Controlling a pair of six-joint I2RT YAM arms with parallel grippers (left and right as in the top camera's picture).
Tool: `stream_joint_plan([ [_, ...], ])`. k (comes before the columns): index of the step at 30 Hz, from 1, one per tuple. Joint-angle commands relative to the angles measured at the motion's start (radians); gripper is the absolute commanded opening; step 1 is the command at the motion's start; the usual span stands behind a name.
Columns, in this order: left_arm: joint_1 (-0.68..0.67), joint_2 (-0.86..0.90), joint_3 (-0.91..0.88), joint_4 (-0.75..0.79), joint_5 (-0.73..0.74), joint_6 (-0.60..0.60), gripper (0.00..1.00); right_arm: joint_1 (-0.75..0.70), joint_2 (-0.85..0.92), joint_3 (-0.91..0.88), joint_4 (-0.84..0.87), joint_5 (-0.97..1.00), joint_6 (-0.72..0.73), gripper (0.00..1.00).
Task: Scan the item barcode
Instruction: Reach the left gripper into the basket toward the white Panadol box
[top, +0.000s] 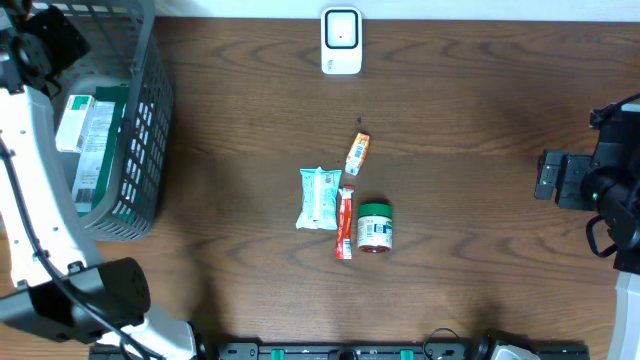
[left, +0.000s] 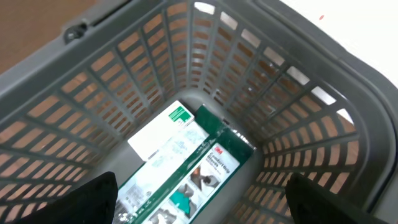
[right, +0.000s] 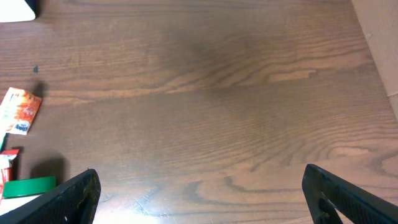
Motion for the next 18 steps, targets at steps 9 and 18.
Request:
stream_joint_plan([
  [9, 0.006, 0.272, -0.006, 0.057, 0.010, 0.214, 0.88, -0.007, 0.000, 0.011, -0.001, -0.001, 0.010, 0.99],
  [18, 0.043, 0.474, -0.006, 0.125, -0.035, 0.355, 0.85, -0.007, 0.000, 0.011, -0.001, -0.001, 0.011, 0.99],
])
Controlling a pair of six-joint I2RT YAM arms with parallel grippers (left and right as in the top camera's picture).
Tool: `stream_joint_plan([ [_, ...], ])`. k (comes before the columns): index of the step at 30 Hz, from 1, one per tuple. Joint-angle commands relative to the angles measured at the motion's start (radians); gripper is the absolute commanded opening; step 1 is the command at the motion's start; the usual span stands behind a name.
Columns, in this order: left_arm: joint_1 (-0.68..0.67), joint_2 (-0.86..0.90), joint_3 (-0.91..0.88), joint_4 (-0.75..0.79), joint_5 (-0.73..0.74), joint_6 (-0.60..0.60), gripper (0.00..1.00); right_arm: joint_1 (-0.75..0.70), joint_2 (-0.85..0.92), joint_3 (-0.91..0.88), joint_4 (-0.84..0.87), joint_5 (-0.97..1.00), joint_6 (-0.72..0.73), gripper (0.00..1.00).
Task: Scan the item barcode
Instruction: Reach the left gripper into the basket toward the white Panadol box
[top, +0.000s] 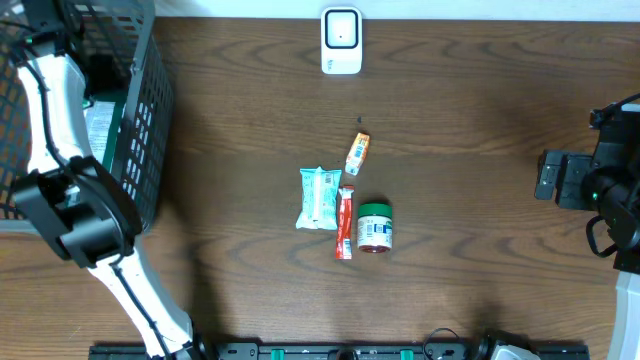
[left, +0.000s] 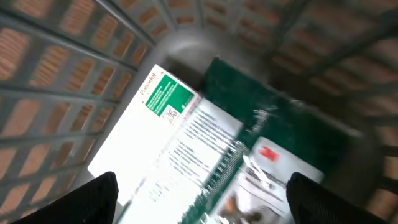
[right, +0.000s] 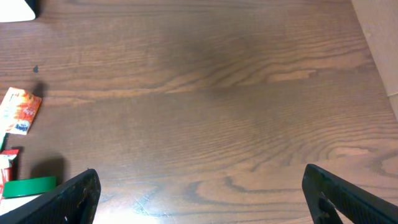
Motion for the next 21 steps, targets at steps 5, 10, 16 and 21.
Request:
stream_joint_plan([
  [5, 0.037, 0.101, -0.007, 0.051, -0.024, 0.152, 0.79, -0.007, 0.000, 0.011, -0.001, -0.001, 0.010, 0.99],
  [10, 0.056, 0.142, -0.008, 0.072, -0.024, 0.155, 0.79, -0.007, 0.000, 0.011, -0.001, -0.001, 0.011, 0.99],
  [16, 0.080, 0.200, -0.010, 0.097, -0.024, 0.159, 0.80, -0.007, 0.000, 0.011, -0.001, -0.001, 0.011, 0.99],
  [21, 0.091, 0.238, -0.015, 0.095, -0.024, 0.159, 0.74, -0.007, 0.000, 0.011, -0.001, -0.001, 0.011, 0.99],
])
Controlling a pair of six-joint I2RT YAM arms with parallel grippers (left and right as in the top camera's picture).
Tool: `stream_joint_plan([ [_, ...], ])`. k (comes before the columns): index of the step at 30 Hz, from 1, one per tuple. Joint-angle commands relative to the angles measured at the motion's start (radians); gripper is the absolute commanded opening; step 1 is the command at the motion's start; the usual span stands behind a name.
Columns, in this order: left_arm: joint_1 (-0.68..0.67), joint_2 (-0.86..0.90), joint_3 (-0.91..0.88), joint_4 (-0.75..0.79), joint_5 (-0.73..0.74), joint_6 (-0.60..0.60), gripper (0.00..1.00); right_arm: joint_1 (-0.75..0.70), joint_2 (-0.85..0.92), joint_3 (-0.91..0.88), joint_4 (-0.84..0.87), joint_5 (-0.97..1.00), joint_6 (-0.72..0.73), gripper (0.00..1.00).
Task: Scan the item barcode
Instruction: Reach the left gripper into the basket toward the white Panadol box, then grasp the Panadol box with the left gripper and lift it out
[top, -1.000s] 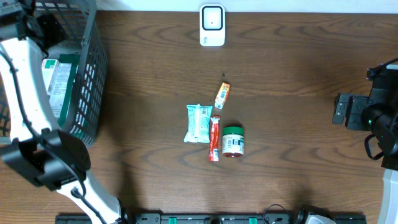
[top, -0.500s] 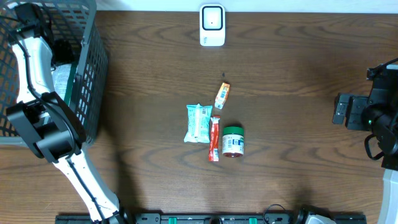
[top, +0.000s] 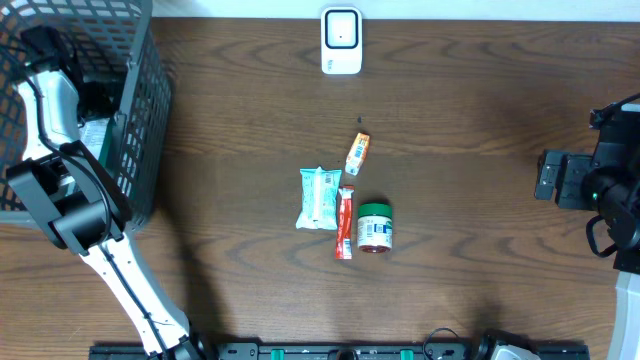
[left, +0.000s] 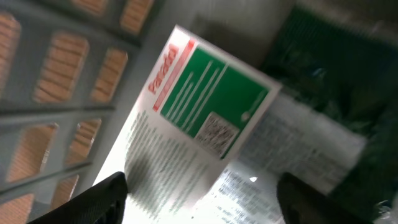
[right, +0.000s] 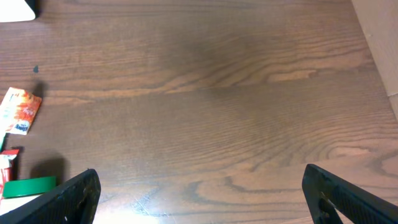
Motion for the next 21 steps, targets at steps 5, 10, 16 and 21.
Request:
stream_joint_plan([
  [5, 0.008, 0.067, -0.035, -0.002, -0.011, 0.011, 0.58, -0.007, 0.000, 0.011, -0.001, -0.001, 0.011, 0.99],
  [10, 0.008, 0.026, -0.029, 0.004, -0.011, 0.010, 0.38, -0.007, 0.000, 0.011, -0.001, -0.001, 0.011, 0.99],
  [16, 0.008, -0.037, -0.028, -0.010, 0.047, -0.014, 0.19, -0.007, 0.000, 0.011, -0.001, -0.001, 0.011, 0.99],
  [21, 0.008, -0.095, -0.028, -0.017, 0.113, -0.069, 0.20, -0.007, 0.000, 0.011, -0.001, -0.001, 0.011, 0.99],
])
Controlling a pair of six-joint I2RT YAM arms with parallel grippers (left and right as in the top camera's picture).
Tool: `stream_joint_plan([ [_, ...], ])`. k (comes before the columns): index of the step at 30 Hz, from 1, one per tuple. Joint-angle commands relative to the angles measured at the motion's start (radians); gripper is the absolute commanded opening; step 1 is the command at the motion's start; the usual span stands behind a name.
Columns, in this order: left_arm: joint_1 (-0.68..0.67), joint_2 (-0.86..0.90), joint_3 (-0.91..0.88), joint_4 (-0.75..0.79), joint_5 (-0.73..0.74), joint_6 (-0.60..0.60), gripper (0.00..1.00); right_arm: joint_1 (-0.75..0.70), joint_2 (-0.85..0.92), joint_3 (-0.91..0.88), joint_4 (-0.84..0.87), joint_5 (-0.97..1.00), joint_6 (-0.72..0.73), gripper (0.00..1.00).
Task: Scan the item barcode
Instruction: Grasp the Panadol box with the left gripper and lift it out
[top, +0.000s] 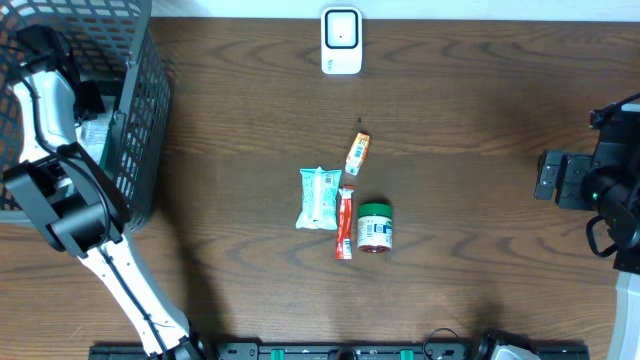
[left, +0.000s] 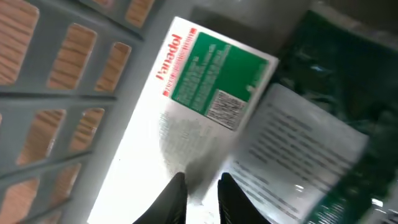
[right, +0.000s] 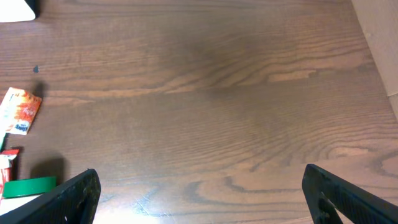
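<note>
My left gripper (left: 202, 190) is down inside the grey basket (top: 143, 120). Its fingers (left: 176, 196) stand almost together, just over a white Panadol box (left: 186, 106) with a green label and a barcode. A dark green pack (left: 339, 74) lies beside that box. The white scanner (top: 341, 40) stands at the table's far edge. My right gripper (right: 199, 193) is open over bare wood at the right side, nothing between its fingers.
In the middle of the table lie a teal packet (top: 319, 198), a red stick pack (top: 345, 223), a green-lidded jar (top: 374, 227) and an orange sachet (top: 357, 153). The basket's slatted walls (left: 56, 68) close in around my left gripper.
My left gripper's fingers, wide apart before, now stand close together over the white box. The box looks slightly turned in view. The right arm has not moved.
My left gripper was open above the basket, looking down at the white box and green pack. It was then lower inside the basket, then close over the white box, still open. Now its fingers are drawn together there. The right arm stayed still throughout.
</note>
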Motion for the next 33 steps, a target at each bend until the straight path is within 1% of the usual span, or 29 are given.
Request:
stream_joint_plan([
  [1, 0.002, -0.068, -0.015, -0.010, 0.063, -0.047, 0.23, -0.007, 0.000, 0.011, -0.001, -0.001, 0.011, 0.99],
  [2, 0.003, -0.070, -0.015, -0.005, 0.054, -0.047, 0.39, -0.007, 0.000, 0.011, -0.001, -0.001, 0.011, 0.99],
  [3, 0.007, -0.069, -0.016, 0.000, 0.043, -0.047, 0.59, -0.007, 0.000, 0.011, -0.001, -0.001, 0.010, 0.99],
  [4, 0.011, -0.066, -0.016, 0.000, 0.039, -0.045, 0.65, -0.007, 0.000, 0.011, -0.001, -0.001, 0.010, 0.99],
  [5, 0.015, -0.063, -0.017, 0.000, 0.035, -0.043, 0.71, -0.007, 0.000, 0.011, -0.001, -0.001, 0.010, 0.99],
  [6, 0.021, -0.061, -0.017, 0.001, 0.033, -0.043, 0.74, -0.007, 0.000, 0.011, -0.001, -0.001, 0.010, 0.99],
  [8, 0.036, -0.058, -0.018, 0.002, 0.034, -0.043, 0.77, -0.007, 0.000, 0.011, -0.001, -0.001, 0.010, 0.99],
  [11, 0.063, -0.049, -0.025, 0.009, 0.037, -0.042, 0.88, -0.007, 0.000, 0.011, -0.001, -0.001, 0.010, 0.99],
  [14, 0.083, -0.048, -0.061, 0.029, 0.056, -0.038, 0.90, -0.007, 0.000, 0.011, -0.001, -0.001, 0.011, 0.99],
  [16, 0.093, -0.048, -0.089, 0.052, 0.070, -0.039, 0.89, -0.007, 0.000, 0.011, -0.001, -0.001, 0.011, 0.99],
  [19, 0.105, -0.048, -0.165, 0.114, 0.143, -0.039, 0.89, -0.007, 0.000, 0.011, -0.001, -0.001, 0.011, 0.99],
  [23, 0.105, -0.048, -0.250, 0.176, 0.143, -0.039, 0.87, -0.007, 0.000, 0.011, -0.001, -0.001, 0.010, 0.99],
  [26, 0.106, -0.049, -0.266, 0.192, 0.144, -0.040, 0.69, -0.007, 0.000, 0.011, -0.001, -0.001, 0.010, 0.99],
  [28, 0.106, -0.066, -0.260, 0.187, 0.188, -0.040, 0.58, -0.007, 0.000, 0.011, -0.001, -0.001, 0.010, 0.99],
  [29, 0.106, -0.086, -0.260, 0.181, 0.218, -0.045, 0.58, -0.007, 0.000, 0.011, -0.001, -0.001, 0.010, 0.99],
  [33, 0.106, -0.190, -0.260, 0.152, 0.221, -0.082, 0.58, -0.007, 0.000, 0.011, -0.001, -0.001, 0.010, 0.99],
])
